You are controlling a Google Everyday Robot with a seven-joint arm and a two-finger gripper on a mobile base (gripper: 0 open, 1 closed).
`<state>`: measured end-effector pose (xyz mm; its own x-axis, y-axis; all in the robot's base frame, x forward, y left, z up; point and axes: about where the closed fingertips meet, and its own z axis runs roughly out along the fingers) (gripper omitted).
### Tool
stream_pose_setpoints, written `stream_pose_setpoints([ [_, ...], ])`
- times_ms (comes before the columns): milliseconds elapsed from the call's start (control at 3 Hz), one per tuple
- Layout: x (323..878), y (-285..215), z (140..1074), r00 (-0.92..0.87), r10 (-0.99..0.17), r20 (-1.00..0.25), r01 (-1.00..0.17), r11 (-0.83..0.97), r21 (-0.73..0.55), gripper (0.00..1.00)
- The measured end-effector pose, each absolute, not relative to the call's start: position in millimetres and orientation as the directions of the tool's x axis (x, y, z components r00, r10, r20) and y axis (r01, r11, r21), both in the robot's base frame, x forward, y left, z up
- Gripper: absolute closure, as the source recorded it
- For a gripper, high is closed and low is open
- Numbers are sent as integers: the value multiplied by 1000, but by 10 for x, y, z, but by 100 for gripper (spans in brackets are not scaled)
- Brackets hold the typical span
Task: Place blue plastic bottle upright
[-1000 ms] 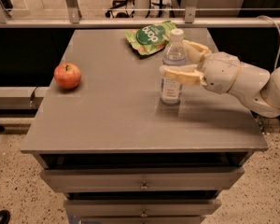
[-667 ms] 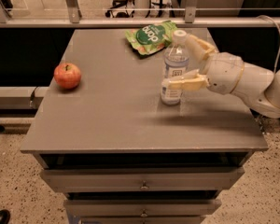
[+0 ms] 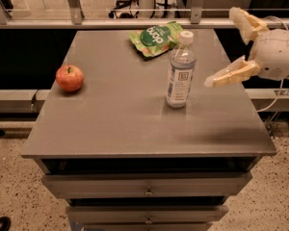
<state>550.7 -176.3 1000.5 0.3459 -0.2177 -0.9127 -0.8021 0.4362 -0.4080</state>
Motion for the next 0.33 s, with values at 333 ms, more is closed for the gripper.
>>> stream_pose_setpoints([
  [333,5494,-1802,10051,350,-223,-910,-799,435,-414,0],
])
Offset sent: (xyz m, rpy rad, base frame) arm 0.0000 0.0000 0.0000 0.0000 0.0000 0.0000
